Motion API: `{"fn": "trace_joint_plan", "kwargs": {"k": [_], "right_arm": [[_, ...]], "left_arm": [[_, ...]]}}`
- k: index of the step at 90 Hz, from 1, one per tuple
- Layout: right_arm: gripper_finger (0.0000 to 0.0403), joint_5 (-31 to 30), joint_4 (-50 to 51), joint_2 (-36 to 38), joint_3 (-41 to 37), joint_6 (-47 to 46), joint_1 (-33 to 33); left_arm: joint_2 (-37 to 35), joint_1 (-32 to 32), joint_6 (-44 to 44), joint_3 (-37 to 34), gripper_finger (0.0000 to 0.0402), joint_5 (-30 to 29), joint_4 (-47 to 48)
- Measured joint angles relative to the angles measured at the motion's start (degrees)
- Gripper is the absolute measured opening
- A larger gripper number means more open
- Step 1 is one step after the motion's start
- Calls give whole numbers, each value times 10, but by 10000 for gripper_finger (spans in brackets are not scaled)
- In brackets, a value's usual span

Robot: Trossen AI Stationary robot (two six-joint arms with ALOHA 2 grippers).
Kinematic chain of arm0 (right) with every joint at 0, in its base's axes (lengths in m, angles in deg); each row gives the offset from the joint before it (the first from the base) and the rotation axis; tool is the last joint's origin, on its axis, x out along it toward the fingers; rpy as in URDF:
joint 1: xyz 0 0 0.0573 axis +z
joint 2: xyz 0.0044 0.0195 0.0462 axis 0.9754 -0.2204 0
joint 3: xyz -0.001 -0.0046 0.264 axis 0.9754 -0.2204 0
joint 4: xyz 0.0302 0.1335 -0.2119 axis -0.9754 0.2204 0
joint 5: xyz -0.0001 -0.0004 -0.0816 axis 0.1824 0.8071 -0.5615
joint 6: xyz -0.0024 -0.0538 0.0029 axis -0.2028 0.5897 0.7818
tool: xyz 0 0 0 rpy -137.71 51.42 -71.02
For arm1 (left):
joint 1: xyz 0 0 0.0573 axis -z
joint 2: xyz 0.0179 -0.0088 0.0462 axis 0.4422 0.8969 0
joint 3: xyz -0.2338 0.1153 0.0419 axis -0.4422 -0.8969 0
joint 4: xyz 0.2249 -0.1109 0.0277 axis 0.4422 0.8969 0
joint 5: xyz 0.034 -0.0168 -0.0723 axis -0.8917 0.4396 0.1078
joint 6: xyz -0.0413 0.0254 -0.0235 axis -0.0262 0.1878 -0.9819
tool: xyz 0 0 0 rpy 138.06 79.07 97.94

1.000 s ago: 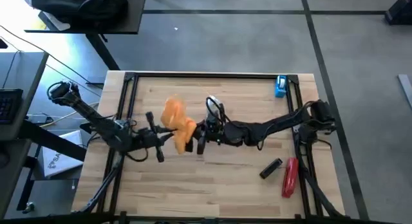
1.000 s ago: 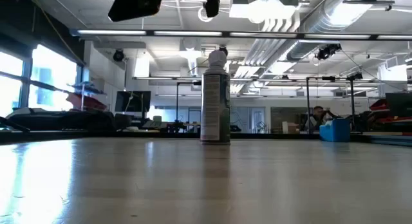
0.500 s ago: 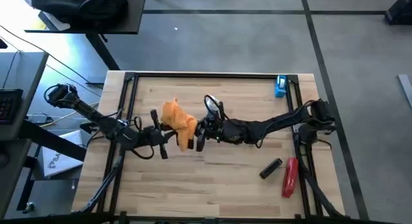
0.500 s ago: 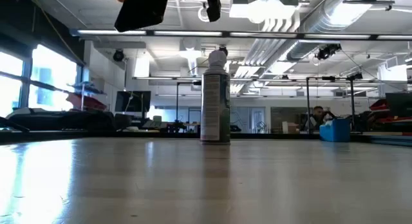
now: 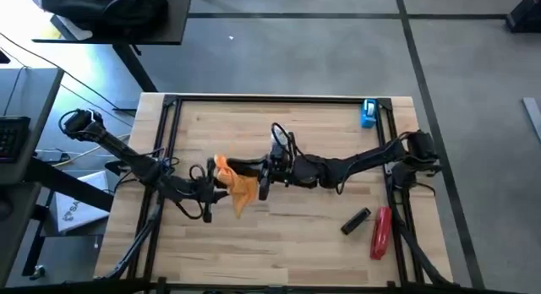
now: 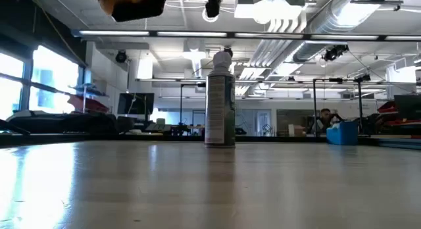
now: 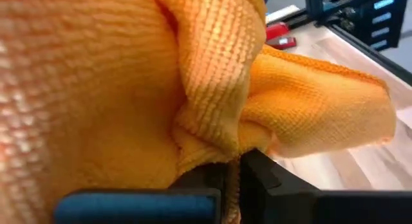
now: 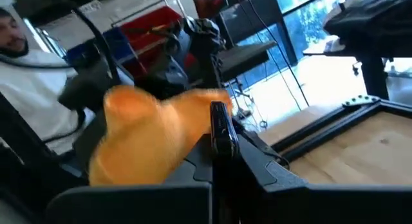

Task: Apply microfiber cloth
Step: Wipe the back of the cellphone with the yellow microfiber cloth

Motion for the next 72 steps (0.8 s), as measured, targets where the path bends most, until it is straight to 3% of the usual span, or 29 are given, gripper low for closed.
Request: {"fn": "trace_joint_plan", "kwargs": {"k": [25,47,72], "right_arm": [[0,2,-19,1,1,5,0],[0,6,-32,3,2,7,1],[0,3,0,3,2,7,0]], "left_arm": [[5,36,10,-75,0,-5,-117],[58,48,-5,-129,0,-11,-226],[107,106,-65,-103,0,3,-240]]}}
